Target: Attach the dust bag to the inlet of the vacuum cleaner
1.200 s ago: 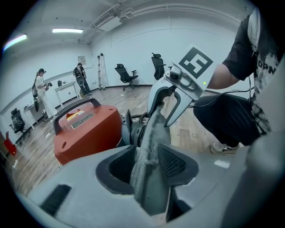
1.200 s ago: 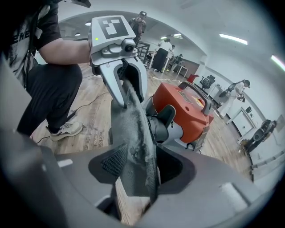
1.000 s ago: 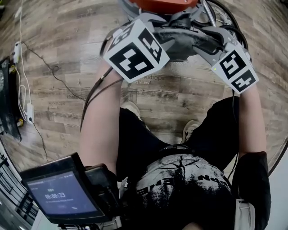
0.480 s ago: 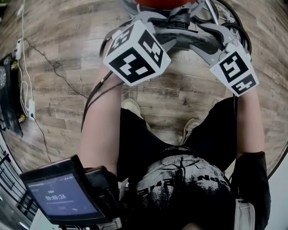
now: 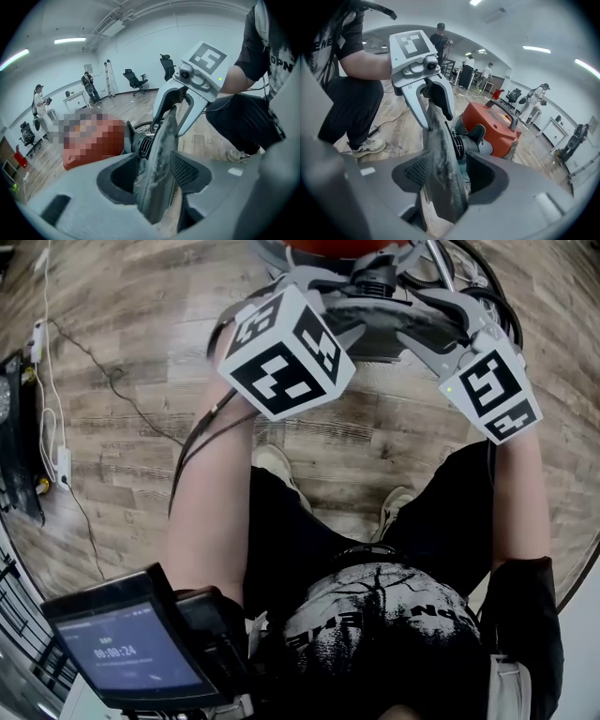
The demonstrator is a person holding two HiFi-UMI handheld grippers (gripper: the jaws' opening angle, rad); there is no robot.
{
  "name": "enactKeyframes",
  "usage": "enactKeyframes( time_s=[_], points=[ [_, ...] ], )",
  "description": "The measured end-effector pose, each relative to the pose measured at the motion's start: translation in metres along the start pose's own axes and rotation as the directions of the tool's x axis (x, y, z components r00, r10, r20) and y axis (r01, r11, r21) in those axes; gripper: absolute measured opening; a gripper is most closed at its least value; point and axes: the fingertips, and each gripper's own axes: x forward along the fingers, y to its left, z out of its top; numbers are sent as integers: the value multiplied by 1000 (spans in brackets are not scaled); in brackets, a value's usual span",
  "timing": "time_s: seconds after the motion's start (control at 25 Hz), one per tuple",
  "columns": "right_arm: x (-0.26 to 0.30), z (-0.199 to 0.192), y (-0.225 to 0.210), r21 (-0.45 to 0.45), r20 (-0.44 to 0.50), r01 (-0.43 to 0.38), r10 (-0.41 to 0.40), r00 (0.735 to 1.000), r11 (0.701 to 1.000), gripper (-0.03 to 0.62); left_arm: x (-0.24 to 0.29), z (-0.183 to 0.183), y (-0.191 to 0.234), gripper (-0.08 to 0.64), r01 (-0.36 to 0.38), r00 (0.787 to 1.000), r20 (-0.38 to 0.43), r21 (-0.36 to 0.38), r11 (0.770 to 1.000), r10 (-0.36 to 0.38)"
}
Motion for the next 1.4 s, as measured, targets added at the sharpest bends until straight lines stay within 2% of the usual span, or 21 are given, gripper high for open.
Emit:
enactKeyframes(
  time_s=[0.32, 0.8, 1.4],
  points=[
    [-2, 5, 0, 9, 50, 9, -9, 999, 1000, 218, -12, 7, -1, 219, 3, 998, 67, -47, 999, 0],
    [-11, 9, -4, 0, 62, 41, -41, 997, 999, 216, -7, 10, -1, 218, -1, 998, 59, -10, 1000, 2],
    [-11, 10, -4, -5, 65, 33, -33, 997, 999, 212, -3, 9, -2, 216, 3, 999, 43, 11, 1000, -3]
  ],
)
